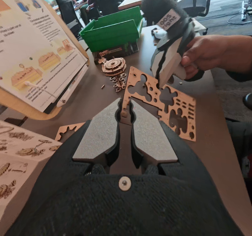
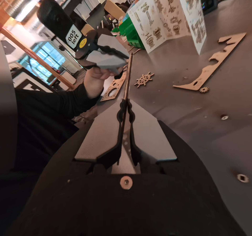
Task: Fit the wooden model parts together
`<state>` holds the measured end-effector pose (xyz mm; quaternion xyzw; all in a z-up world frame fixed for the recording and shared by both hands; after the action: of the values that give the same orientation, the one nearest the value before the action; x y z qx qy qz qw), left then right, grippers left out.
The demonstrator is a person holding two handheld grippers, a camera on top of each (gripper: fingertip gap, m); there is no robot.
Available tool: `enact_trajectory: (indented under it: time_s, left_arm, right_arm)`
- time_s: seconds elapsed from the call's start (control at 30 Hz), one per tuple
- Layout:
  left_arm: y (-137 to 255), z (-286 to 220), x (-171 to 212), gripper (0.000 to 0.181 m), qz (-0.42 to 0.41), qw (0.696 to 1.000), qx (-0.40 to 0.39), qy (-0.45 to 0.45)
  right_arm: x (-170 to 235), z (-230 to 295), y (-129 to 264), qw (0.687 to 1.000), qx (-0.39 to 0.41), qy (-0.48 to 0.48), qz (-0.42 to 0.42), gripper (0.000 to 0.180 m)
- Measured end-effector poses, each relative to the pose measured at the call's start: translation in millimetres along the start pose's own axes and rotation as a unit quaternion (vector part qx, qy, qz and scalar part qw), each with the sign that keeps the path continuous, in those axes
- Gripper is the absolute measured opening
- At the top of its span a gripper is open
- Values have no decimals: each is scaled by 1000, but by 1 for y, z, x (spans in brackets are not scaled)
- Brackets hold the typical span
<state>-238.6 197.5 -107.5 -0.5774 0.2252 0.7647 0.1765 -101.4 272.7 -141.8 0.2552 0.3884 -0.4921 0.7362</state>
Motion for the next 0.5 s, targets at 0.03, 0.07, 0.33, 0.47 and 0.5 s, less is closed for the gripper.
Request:
enact_trajectory:
  time_s: [0.03, 0.07, 0.33, 0.47, 0.5]
  left_arm:
    - [4, 6, -2, 0, -7, 999, -25, 21]
    - [10, 13, -5, 6, -25, 998, -42, 39]
    - [40, 31, -2, 70, -92, 961, 40, 258]
    - [31, 16, 1, 59, -107, 924, 144, 338]
    - [27, 13, 7, 52, -90, 927, 147, 334]
  right_arm:
    - [-5, 0, 1, 1000, 11, 16, -8, 0]
    - [-10, 1, 3, 999, 18, 30, -24, 0]
    - [-33, 25, -2, 971, 15, 99, -216, 0]
    - [-20, 33, -34, 970, -1, 118, -214, 0]
    - [-19, 33, -39, 972, -15, 108, -209, 0]
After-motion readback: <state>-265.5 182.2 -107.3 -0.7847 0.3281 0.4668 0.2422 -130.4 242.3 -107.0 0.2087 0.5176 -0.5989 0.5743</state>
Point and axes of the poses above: each gripper's, where its closed fingertips meet, y back along the fingers, x out of its underside, z = x × y across the jaws, the point moved 6 cm from there along y, back along the fingers, and after that the axes turned 11 degrees about -z, right-handed, at the moved point
